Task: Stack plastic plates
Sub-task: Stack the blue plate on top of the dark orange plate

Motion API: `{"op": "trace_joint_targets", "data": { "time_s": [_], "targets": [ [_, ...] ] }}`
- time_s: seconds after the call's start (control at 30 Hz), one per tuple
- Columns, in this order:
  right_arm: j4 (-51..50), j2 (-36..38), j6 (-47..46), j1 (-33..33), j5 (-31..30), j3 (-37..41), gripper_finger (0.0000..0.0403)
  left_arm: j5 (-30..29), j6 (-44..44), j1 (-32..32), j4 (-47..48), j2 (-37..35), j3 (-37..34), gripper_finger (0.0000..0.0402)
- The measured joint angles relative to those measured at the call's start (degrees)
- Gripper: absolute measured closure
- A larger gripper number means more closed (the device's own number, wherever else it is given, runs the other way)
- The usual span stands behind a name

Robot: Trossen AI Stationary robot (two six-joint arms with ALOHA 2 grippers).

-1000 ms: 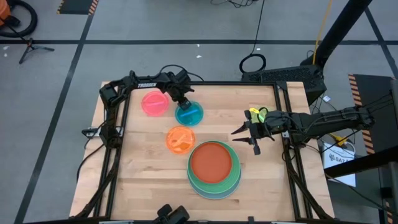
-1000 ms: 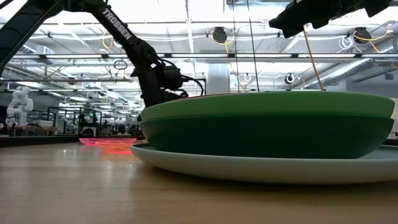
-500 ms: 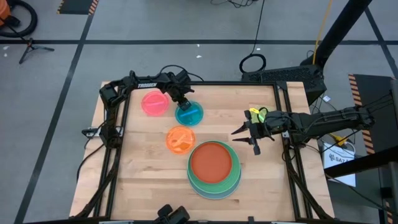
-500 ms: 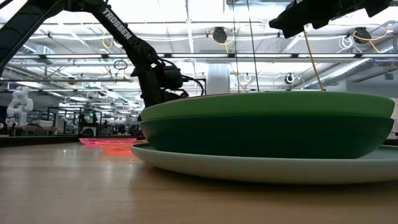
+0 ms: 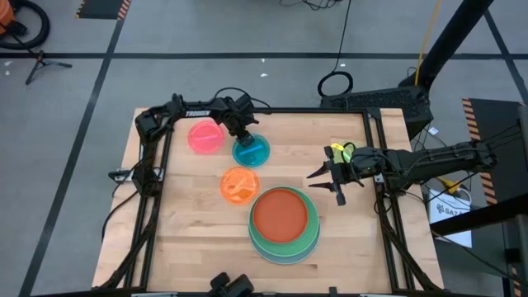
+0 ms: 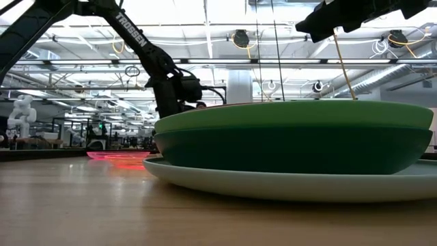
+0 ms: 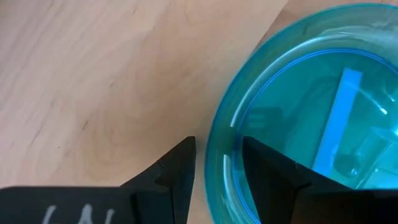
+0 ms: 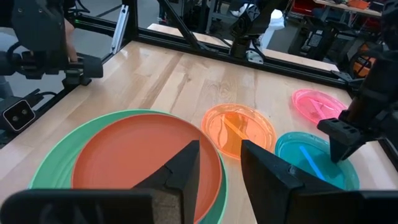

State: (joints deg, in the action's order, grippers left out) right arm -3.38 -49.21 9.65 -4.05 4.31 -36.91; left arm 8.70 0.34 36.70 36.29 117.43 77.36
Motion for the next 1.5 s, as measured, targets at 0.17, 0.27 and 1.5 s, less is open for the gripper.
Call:
{"op": "trace_joint_targets", "data": {
  "time_s": [0.17,0.27,1.5],
  "targets": [
    [0.0,0.0,0.0,0.0,0.0,0.0,0.0294,-0.1,0.2,-0.1,-0.3,-0.1,0.0,0.0259],
    [0.0,0.0,0.0,0.0,0.0,0.0,0.0294,-0.5,0.7,0.0,-0.1,-0.4,0.0,0.0262],
    [0.0,0.0,0.0,0.0,0.0,0.0,0.0294,-1.2,0.4,0.0,1.3,-3.3,-0.4,0.0395]
  ]
}}
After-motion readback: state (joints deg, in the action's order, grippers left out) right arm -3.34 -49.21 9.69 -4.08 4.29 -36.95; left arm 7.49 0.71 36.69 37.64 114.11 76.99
